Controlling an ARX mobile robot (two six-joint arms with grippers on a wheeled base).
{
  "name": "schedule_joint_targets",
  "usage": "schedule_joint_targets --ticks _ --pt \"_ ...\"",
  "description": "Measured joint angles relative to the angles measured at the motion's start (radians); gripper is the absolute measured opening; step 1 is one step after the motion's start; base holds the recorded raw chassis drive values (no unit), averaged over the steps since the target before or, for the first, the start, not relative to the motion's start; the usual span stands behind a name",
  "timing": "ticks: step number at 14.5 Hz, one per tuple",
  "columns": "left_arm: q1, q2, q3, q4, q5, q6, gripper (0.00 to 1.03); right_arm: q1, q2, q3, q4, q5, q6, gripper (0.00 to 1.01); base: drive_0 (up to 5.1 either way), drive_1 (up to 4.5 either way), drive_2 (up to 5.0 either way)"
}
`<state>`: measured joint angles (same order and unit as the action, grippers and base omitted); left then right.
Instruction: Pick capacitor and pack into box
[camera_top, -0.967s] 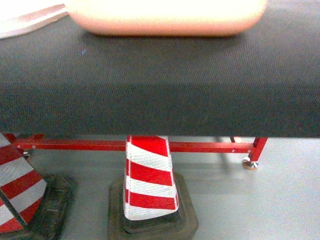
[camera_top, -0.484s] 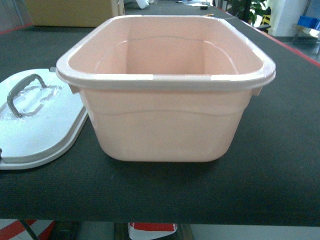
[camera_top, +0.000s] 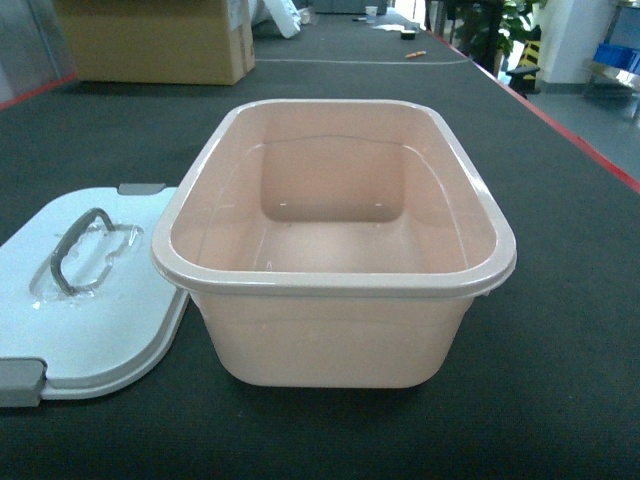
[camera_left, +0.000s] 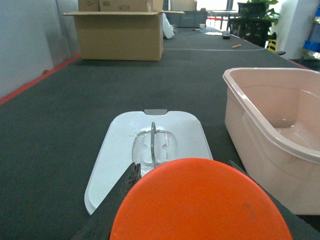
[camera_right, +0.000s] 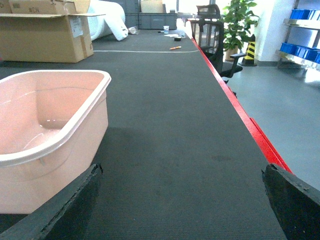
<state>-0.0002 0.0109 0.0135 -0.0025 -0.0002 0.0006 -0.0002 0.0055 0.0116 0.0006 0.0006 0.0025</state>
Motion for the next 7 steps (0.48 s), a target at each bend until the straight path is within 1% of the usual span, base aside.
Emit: schedule_joint_targets --ticks 7 --pt "0.000 0.000 0.000 -0.005 0.000 0.000 0.43 0.000 0.000 0.000 -0.005 0.000 0.000 0.98 0.0 0.00 0.0"
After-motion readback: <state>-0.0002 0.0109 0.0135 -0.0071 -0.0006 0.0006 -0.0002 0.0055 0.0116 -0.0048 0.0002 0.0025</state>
